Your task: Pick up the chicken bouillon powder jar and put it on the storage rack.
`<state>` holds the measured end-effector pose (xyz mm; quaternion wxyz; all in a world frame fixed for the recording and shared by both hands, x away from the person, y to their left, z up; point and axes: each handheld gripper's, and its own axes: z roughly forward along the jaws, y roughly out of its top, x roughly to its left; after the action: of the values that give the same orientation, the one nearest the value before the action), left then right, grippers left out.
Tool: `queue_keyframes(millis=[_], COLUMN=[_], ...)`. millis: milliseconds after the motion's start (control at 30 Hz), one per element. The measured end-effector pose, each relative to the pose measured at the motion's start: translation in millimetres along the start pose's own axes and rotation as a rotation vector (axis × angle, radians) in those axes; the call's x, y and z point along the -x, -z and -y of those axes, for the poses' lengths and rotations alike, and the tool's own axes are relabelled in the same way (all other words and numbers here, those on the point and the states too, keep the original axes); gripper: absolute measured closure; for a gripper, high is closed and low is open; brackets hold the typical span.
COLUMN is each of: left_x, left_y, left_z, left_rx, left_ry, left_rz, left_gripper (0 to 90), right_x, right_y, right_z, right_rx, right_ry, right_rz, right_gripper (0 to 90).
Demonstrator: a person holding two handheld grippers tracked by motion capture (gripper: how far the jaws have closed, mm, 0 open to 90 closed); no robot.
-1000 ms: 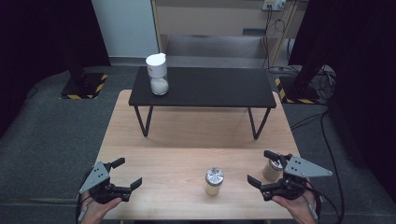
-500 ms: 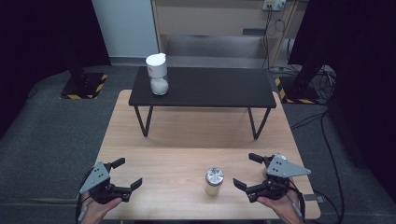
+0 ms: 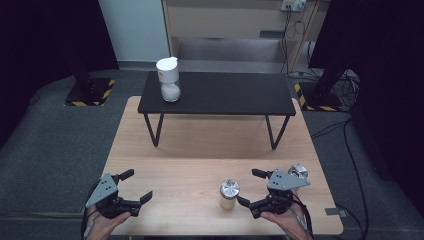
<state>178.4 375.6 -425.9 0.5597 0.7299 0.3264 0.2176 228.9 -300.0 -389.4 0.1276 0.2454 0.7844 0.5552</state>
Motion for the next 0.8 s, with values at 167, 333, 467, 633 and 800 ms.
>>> queue_keyframes(millis=[167, 333, 467, 633, 800], left_x=[0.1, 0.3, 0.3, 0.2, 0.1], left_y=[0.0, 0.1, 0.0, 0.0, -0.1], left_z=[0.0, 0.0, -0.2, -0.1, -0.2], left_rx=[0.000, 0.000, -0.001, -0.001, -0.001], left_ry=[-0.001, -0.002, -0.003, -0.003, -0.004], left_rz=[0.001, -0.001, 0.001, 0.001, 0.003], left_gripper=[0.0, 0.0, 0.0, 0.0, 0.0], right_x=[0.8, 2.1, 3.4, 4.5, 4.0], right_y=[-12.6, -23.9, -32.4, -42.5, -49.8], right_z=[-0.3, 1.3, 3.2, 4.9, 5.8], right_rx=[-0.029, -0.051, -0.071, -0.104, -0.121], right_ry=[0.009, 0.006, 0.003, 0.002, 0.017], right_rz=[-0.011, -0.020, -0.026, -0.039, -0.047], right_gripper=[2.8, 3.0, 3.3, 4.0, 6.4])
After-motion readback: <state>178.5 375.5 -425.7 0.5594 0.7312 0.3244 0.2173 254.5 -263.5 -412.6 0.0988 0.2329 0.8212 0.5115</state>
